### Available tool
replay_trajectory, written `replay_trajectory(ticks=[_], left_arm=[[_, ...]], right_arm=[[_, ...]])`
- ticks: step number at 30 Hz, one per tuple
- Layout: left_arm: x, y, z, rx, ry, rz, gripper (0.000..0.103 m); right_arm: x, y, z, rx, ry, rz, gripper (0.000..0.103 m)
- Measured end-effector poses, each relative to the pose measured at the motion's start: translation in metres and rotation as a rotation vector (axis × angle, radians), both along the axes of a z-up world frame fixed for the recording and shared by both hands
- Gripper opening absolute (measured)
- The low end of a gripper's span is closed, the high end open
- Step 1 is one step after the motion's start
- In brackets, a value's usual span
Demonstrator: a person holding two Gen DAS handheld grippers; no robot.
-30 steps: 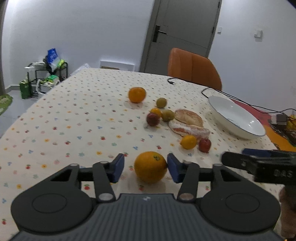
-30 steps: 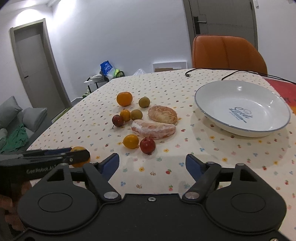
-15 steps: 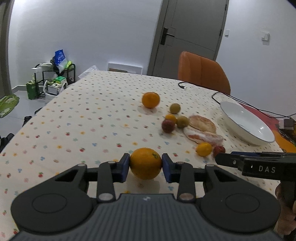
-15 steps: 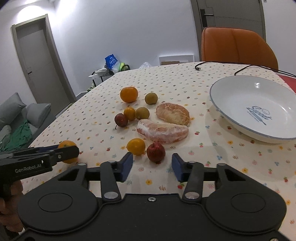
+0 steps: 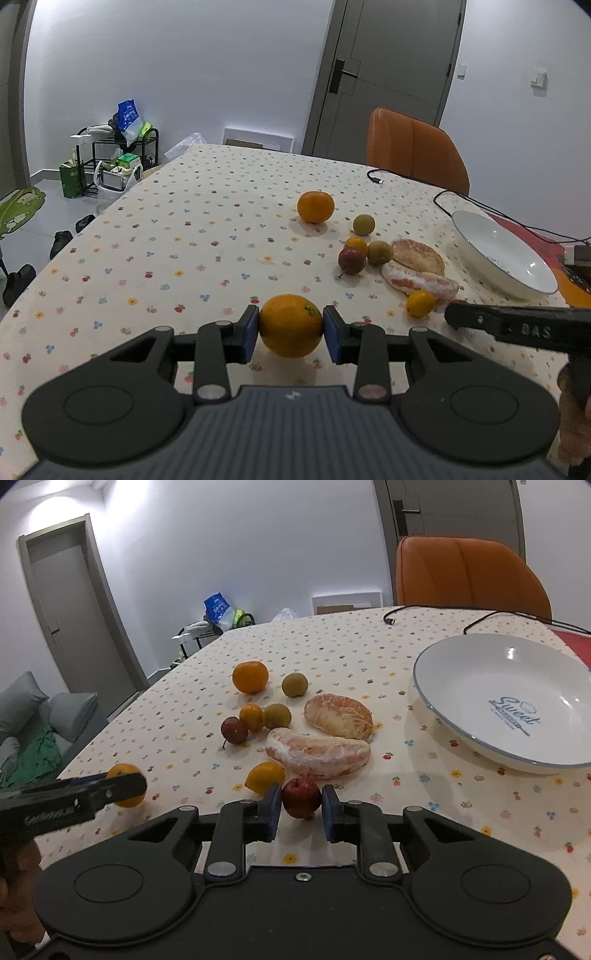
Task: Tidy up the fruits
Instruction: 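Carry both fruits over the white bowl and open left gripper, dropping the mandarin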
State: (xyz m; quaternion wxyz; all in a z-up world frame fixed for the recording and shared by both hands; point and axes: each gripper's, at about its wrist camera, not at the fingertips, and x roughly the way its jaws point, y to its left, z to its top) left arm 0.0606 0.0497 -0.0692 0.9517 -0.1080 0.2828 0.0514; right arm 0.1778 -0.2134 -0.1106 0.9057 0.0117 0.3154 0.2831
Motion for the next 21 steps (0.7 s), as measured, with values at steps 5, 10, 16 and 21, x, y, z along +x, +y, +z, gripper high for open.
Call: replay_trajectory(ticks=[5,10,16,21], left_arm=[[0.001,-0.007,0.004,-0.002,-0.018,-0.015,0.036],[0.01,-0.022,0.004,0.028,-0.007,-0.044,0.036],[0.019,-0.047,0.008,0.06,-0.013,-0.084,0.036],[0.024,-0.066,0.013,0.084,-0.018,-0.11,0.036]], right_arm=[[-0.007,-0.011,0.004,0.008,-0.009,-0.028,0.022],[-0.012,-0.028,0.008,0.033,-0.037,-0.085,0.022],[-0.015,-0.051,0.013,0.062,-0.066,-0.147,0.022],[-0.016,-0.07,0.019,0.094,-0.097,-0.191,0.022]])
